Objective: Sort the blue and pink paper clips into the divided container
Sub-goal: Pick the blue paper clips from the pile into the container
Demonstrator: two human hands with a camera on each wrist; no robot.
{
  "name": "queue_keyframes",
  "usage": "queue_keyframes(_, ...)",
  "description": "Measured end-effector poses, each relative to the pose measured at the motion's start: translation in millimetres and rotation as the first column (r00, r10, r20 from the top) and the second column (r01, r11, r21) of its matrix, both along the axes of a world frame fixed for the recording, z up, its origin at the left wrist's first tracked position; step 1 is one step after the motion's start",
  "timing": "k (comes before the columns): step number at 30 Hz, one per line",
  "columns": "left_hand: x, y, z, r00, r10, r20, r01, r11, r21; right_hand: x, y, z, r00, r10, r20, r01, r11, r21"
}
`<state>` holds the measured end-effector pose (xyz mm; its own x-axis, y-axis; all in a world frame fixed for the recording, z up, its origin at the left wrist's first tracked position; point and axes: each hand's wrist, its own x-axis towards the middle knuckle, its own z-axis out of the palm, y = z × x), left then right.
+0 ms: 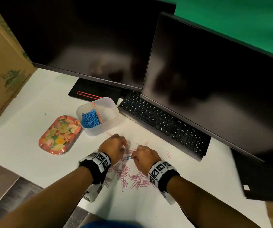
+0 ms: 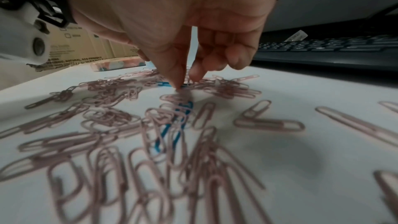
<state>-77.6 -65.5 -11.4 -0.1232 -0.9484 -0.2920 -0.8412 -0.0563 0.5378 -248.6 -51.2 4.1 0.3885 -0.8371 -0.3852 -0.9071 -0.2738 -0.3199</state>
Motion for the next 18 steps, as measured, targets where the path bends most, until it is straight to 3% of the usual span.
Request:
queue_keyframes(5,-15,19,1,0.968,-0.241,0.067,0.240,0.970,0.031,-13,4,5,0.985,-0.145,0.091,0.142,0.989,0.034)
queue_keyframes(11,-21,18,-3,0.949,-0.263,0.175,0.249,0.963,0.099,-55,11,8,0.946,-0.318,0.068,0.316,0.948,0.040)
queue_keyframes(15,-24,17,-2,0.933,-0.289,0.213,0.270,0.956,0.113,-61,27,3,0.963,-0.270,0.006,0.269,0.959,0.093)
queue_keyframes(18,-26,18,0,0.948,-0.264,0.177,0.261,0.965,0.037,-51,36,-1,0.977,-0.214,-0.009,0.214,0.972,0.095)
